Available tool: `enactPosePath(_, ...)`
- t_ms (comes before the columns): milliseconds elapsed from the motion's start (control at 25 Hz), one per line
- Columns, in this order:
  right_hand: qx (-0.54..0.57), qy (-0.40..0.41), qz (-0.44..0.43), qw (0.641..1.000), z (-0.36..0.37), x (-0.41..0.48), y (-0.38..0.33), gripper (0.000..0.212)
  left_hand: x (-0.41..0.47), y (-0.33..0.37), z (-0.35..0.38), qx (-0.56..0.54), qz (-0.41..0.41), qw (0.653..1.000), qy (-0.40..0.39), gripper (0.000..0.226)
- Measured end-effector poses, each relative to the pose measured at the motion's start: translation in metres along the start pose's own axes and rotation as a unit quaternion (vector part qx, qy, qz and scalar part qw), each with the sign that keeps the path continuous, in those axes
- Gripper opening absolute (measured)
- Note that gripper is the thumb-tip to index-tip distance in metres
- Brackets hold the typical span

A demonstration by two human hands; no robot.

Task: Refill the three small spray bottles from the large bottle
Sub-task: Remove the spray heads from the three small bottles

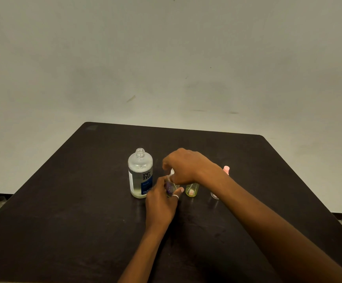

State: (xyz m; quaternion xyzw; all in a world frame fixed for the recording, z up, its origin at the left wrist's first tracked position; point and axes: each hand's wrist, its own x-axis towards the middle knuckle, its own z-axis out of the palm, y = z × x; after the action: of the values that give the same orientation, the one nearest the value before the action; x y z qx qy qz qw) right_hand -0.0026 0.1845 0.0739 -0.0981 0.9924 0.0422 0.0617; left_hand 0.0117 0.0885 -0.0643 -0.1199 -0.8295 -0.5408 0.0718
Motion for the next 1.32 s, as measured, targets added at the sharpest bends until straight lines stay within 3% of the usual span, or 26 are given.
enactPosePath(120,-0.047,0.047,0.037,0.997,0.002,-0.001,-0.004,0.027,0.000,0.000,0.000,-0.001,-0.008,1.000,0.004,0.031)
enactPosePath(400,-0.012,0.010,0.026,1.000,-0.021,-0.008,-0.006,0.016,0.001,-0.001,0.001,-0.003,-0.016,1.000,0.003,0.033)
enactPosePath(560,0.006,0.010,0.033,0.999,-0.066,-0.018,0.000,0.021,0.002,-0.001,0.002,-0.025,-0.028,0.999,-0.004,0.043)
enactPosePath(720,-0.001,0.085,0.078,0.993,-0.103,-0.013,0.006,0.021,0.001,-0.001,0.002,-0.025,-0.033,0.999,-0.007,0.046)
enactPosePath(840,0.003,0.113,0.128,0.985,-0.101,0.010,0.007,0.004,0.001,-0.002,0.002,-0.027,-0.030,0.999,-0.003,0.045)
enactPosePath(960,0.032,0.084,0.163,0.983,-0.066,0.046,0.006,0.017,0.001,-0.003,0.003,-0.027,-0.021,0.999,0.008,0.045)
enactPosePath(1320,0.093,-0.039,0.224,0.969,0.022,0.117,0.017,0.012,0.001,-0.006,0.005,-0.044,-0.009,0.999,0.004,0.043)
